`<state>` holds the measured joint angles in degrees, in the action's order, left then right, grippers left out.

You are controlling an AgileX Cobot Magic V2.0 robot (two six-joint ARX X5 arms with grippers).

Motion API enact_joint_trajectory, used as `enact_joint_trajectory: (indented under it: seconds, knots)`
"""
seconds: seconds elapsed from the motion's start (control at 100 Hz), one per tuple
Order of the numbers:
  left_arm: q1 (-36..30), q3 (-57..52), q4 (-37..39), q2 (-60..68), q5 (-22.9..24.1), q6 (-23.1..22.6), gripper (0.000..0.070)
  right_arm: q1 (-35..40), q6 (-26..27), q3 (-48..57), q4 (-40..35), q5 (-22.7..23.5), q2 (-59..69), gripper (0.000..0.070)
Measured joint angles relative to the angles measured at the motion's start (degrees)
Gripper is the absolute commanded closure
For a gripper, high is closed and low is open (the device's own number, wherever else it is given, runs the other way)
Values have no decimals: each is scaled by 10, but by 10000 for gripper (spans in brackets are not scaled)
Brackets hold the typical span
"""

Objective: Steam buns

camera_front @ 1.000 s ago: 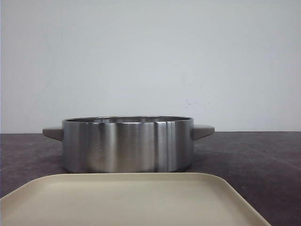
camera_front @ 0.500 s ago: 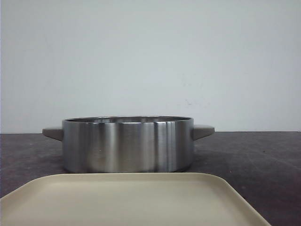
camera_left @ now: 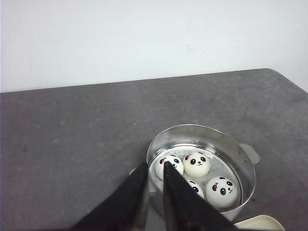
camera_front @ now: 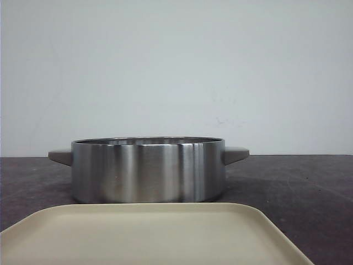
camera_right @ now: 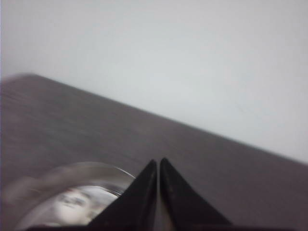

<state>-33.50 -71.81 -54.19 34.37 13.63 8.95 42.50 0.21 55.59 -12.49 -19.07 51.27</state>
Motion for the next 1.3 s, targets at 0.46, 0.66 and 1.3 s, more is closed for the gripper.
enact_joint_trajectory:
  seconds: [0.46,0.66,1.3]
  knots:
    - [0,0,0,-1,0,0,683,-365,-21,-478,162,139,-421,693]
    - [0,0,0,-2,0,0,683,-391,8,-548,60,225,-511,693]
    - [0,0,0,-2,0,0,683,-392,15,-547,28,221,-510,693]
